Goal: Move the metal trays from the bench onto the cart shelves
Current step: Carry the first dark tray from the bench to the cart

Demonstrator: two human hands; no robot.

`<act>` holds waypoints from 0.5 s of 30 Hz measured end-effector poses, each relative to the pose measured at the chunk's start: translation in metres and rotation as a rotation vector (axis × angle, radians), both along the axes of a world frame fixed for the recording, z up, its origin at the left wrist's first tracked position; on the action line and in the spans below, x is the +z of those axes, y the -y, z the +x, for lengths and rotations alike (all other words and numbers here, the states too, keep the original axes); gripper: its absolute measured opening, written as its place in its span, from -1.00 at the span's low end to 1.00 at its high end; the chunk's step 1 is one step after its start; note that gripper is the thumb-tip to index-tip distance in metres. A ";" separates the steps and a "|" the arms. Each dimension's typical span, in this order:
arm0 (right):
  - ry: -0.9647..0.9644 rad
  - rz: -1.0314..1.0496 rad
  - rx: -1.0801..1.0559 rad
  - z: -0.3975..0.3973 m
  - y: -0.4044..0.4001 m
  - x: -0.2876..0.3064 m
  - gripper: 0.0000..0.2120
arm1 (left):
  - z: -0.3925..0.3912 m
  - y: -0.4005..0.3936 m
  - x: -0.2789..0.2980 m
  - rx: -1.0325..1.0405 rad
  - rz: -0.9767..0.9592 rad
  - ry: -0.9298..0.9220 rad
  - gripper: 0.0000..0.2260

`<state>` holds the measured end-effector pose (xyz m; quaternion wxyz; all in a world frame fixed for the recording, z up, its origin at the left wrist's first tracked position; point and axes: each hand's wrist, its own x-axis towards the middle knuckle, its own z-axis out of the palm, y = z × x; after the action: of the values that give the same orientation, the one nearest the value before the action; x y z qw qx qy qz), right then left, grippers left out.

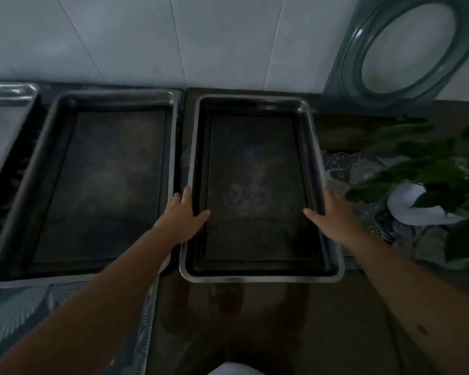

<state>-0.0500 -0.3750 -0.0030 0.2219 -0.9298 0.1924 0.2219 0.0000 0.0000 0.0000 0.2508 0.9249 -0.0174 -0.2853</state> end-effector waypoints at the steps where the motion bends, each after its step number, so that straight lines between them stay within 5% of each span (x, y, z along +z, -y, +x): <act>1: 0.016 0.055 -0.041 0.006 0.002 -0.005 -0.14 | 0.001 0.004 -0.004 0.044 0.003 0.005 -0.17; 7: 0.256 0.172 -0.177 0.029 0.010 -0.037 -0.30 | 0.006 0.028 -0.034 0.294 -0.107 0.077 -0.20; 12: 0.316 0.222 -0.281 0.034 0.020 -0.055 -0.44 | 0.022 0.039 -0.053 0.625 -0.141 0.141 -0.64; 15: 0.340 0.265 -0.511 0.034 0.025 -0.068 -0.63 | 0.029 0.039 -0.060 0.744 -0.171 0.091 -0.72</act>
<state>-0.0164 -0.4001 -0.0706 0.4183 -0.8383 0.3490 0.0240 0.0294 -0.0386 -0.0602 0.4125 0.8553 0.2848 -0.1311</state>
